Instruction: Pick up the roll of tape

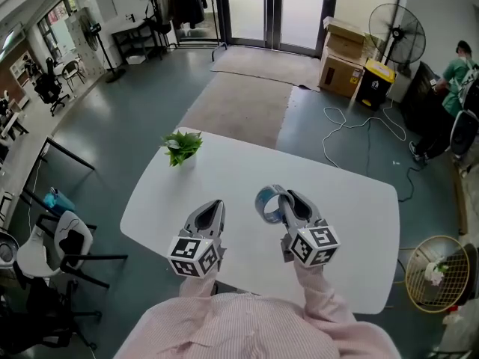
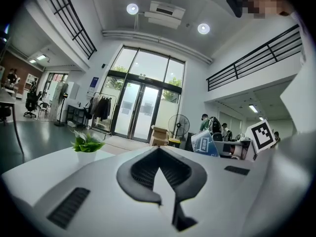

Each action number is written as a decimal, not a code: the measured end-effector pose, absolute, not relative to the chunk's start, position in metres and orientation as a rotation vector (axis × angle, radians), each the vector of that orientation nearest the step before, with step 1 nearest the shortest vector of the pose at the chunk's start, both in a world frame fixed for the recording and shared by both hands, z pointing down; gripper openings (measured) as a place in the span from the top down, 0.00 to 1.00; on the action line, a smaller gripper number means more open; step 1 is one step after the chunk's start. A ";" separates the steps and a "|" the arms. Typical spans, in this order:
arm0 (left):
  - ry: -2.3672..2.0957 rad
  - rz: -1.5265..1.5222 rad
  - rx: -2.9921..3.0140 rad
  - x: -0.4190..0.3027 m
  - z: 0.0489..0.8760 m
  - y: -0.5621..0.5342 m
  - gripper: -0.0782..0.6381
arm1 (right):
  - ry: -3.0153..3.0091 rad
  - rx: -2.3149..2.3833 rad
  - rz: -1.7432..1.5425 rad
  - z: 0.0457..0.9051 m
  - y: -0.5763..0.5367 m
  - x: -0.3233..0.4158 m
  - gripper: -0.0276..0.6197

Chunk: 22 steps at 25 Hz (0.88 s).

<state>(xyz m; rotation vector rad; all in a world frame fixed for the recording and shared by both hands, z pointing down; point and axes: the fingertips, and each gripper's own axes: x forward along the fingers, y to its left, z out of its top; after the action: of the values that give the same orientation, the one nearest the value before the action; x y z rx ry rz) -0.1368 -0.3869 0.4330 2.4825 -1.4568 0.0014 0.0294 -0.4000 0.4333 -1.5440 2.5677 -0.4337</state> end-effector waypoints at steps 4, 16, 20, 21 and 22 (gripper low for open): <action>-1.497 -0.014 2.507 -0.141 0.418 -0.385 0.89 | 2.538 -1.551 -0.388 0.421 -0.397 0.035 0.83; -1.539 -0.034 2.566 -0.137 0.395 -0.373 0.89 | 2.475 -1.565 -0.275 0.390 -0.381 0.051 0.83; -1.554 -0.041 2.575 -0.137 0.390 -0.371 0.89 | 2.470 -1.580 -0.241 0.385 -0.378 0.055 0.83; -1.557 -0.043 2.576 -0.137 0.389 -0.371 0.89 | 2.469 -1.580 -0.241 0.385 -0.377 0.055 0.84; -1.561 -0.044 2.576 -0.138 0.388 -0.370 0.89 | 2.469 -1.580 -0.240 0.384 -0.375 0.055 0.84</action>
<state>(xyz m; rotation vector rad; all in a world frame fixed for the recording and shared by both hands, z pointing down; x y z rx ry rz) -0.1379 -0.3698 0.3877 2.5765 -1.5607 -0.0438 0.0548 -0.3755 0.3842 -1.5801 2.4685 -0.2396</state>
